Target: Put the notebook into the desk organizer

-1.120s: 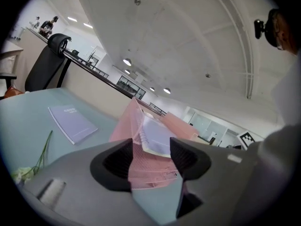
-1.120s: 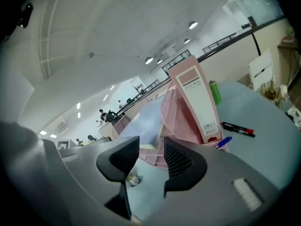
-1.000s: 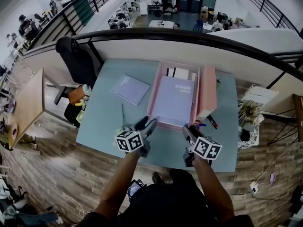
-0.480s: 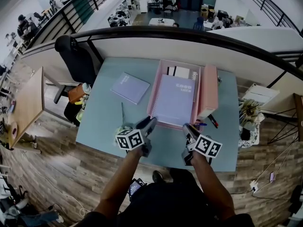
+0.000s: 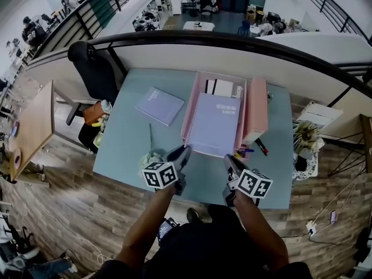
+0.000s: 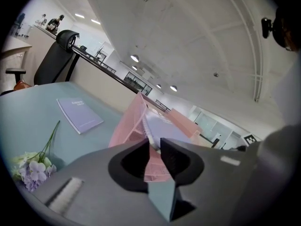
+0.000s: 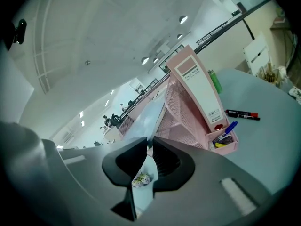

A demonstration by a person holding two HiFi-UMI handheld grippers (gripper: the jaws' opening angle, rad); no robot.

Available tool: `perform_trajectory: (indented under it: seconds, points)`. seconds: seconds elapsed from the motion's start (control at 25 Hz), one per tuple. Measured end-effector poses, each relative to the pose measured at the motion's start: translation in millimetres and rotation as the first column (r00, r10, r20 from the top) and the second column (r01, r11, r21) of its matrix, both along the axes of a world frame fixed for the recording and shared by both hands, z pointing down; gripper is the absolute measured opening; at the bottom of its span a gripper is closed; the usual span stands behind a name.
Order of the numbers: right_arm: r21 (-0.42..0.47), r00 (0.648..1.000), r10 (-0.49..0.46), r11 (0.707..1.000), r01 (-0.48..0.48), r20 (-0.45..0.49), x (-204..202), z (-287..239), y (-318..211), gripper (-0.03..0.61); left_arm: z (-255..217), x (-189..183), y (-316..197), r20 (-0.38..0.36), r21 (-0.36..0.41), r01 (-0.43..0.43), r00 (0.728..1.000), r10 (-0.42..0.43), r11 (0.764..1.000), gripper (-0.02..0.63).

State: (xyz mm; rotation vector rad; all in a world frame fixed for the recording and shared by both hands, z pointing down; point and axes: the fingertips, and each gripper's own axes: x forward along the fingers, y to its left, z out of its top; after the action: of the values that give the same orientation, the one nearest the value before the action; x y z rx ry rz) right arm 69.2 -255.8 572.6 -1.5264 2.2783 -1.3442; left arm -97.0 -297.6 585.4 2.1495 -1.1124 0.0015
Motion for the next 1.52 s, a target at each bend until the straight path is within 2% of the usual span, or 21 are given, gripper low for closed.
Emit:
perform_trajectory:
  seconds: [0.24,0.36,0.44,0.52,0.72,0.8,0.88,0.92,0.96,1.08,1.2,1.28,1.52]
  points:
    - [-0.017,0.999,-0.011,1.0,0.012,0.033,-2,1,21,0.043,1,-3,26,-0.004,-0.007,0.003,1.0,-0.003,1.0,0.136]
    - [0.017,0.999,-0.045,0.999,0.045,0.03,1,3,24,0.049,3,-2,33,-0.018,-0.007,-0.02,1.0,0.02,1.0,0.142]
    - [0.033,0.997,-0.058,0.998,0.056,0.06,4,5,21,0.111,4,2,35,-0.025,0.001,-0.073,0.997,0.073,0.997,0.146]
    - [0.04,0.989,-0.063,0.998,0.058,0.131,2,3,14,0.136,5,6,33,-0.055,0.001,-0.102,0.993,0.102,0.995,0.184]
    - [0.047,0.971,-0.069,0.997,0.06,0.227,-3,-2,-4,0.193,-4,9,18,-0.196,-0.016,-0.084,0.977,0.08,0.996,0.224]
    - [0.022,0.966,-0.06,0.998,0.057,0.25,-4,3,-8,0.192,-6,9,12,-0.208,-0.021,-0.077,0.975,0.071,0.997,0.229]
    - [0.007,0.97,-0.058,0.998,0.058,0.237,-4,8,-9,0.182,-1,7,6,-0.176,-0.037,-0.061,0.983,0.053,0.997,0.229]
    - [0.005,0.973,-0.059,0.998,0.059,0.222,-4,8,-9,0.117,3,6,4,-0.15,-0.047,-0.051,0.988,0.044,0.998,0.227]
    - [0.006,0.977,-0.06,0.998,0.06,0.205,-3,7,-9,0.079,5,4,3,-0.125,-0.055,-0.046,0.991,0.039,0.997,0.165]
    - [0.028,0.993,-0.07,0.997,0.068,0.098,-4,-2,-4,0.063,0,6,8,-0.052,-0.033,-0.056,0.997,0.054,0.998,0.147]
    - [0.061,0.995,-0.083,0.994,0.085,-0.048,-7,-12,4,0.05,-10,9,18,0.079,0.03,-0.087,0.993,0.084,0.996,0.144]
    - [0.066,0.989,-0.097,0.992,0.105,-0.112,-12,-16,13,0.048,-15,10,27,0.159,0.068,-0.112,0.982,0.1,0.991,0.146]
    - [0.066,0.974,-0.13,0.987,0.144,-0.187,-24,-19,47,0.048,-31,9,64,0.288,0.151,-0.171,0.95,0.122,0.974,0.146]
